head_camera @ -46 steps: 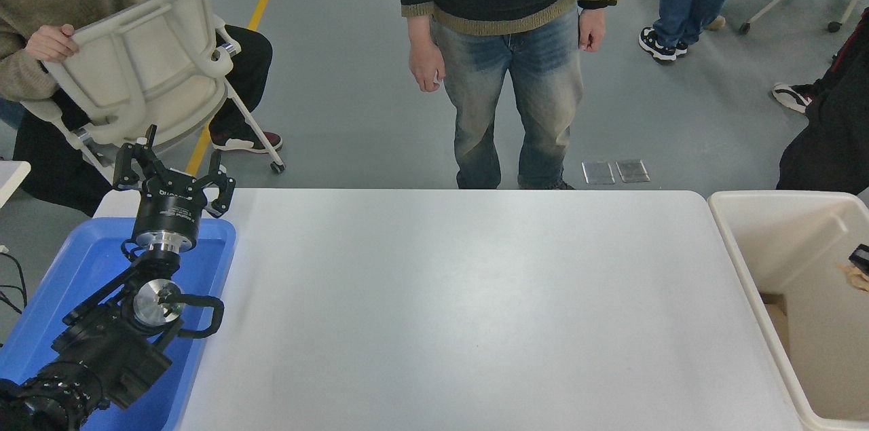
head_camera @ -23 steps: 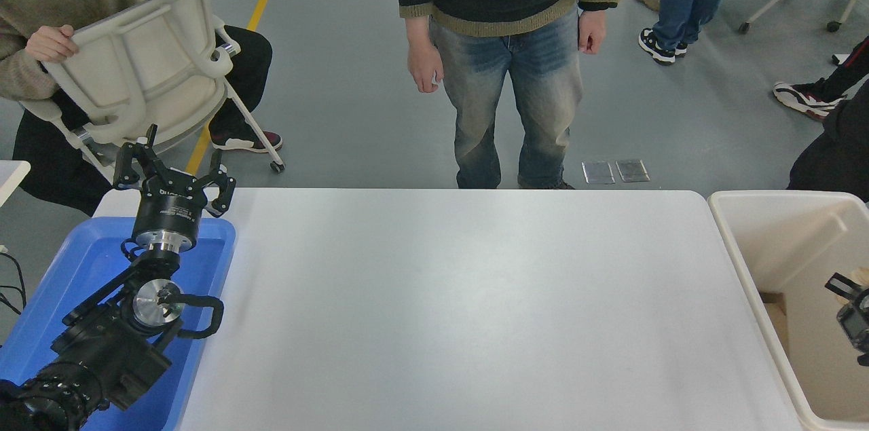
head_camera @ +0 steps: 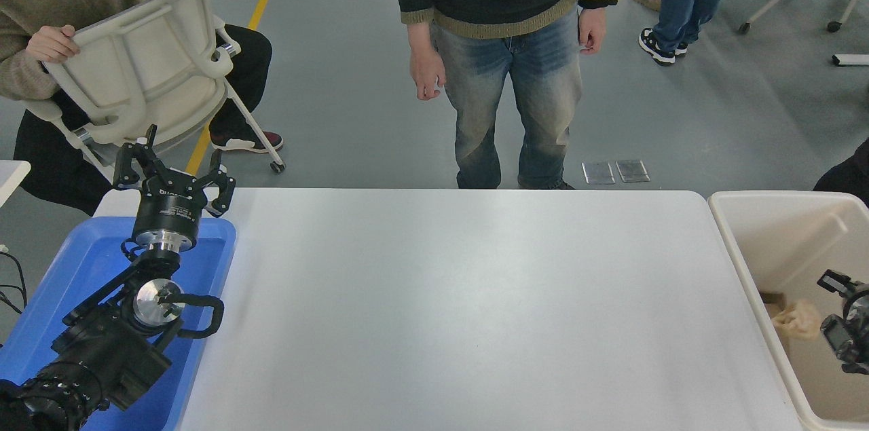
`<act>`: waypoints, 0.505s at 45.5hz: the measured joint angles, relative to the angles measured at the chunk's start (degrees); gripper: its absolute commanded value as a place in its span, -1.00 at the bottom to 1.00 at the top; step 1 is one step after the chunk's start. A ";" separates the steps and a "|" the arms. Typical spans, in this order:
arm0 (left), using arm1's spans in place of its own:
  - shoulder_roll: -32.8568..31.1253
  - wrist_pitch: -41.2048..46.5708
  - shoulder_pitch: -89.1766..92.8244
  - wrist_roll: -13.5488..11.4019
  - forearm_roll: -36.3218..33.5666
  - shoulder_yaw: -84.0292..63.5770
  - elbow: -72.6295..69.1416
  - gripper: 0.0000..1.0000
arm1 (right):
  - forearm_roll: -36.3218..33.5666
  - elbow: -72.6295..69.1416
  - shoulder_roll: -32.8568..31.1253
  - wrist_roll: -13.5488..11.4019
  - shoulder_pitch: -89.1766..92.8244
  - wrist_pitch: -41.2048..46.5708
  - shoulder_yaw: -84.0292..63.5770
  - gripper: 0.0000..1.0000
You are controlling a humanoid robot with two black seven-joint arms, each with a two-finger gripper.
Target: Pick up paper ball place in dustbin
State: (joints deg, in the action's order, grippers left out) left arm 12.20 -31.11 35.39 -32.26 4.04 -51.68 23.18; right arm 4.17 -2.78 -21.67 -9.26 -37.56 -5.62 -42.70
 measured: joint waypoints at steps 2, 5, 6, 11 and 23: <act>0.00 0.00 0.00 0.00 0.00 0.01 0.00 0.98 | -0.02 -0.87 -0.17 0.01 -0.41 -0.25 0.05 0.50; 0.00 0.00 0.01 0.00 -0.01 0.02 0.00 0.98 | -0.05 -3.03 -0.71 0.04 -1.65 -0.59 0.13 0.50; 0.00 0.00 0.01 0.00 0.00 0.02 0.00 0.98 | -0.06 -4.33 -1.22 0.03 -2.35 -0.69 0.14 0.51; 0.00 0.00 0.01 0.00 -0.01 0.01 0.00 0.98 | -0.09 -11.09 -4.30 0.04 -6.11 -1.02 -0.03 0.71; 0.01 0.00 0.03 0.00 -0.03 0.01 0.00 0.98 | -0.30 -32.84 -13.21 -0.04 -21.70 -0.78 -4.74 1.00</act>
State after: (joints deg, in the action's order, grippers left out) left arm 12.21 -31.11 35.41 -32.25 4.01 -51.67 23.18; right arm 3.87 -35.62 -34.88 -9.30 -59.26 -6.40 -47.44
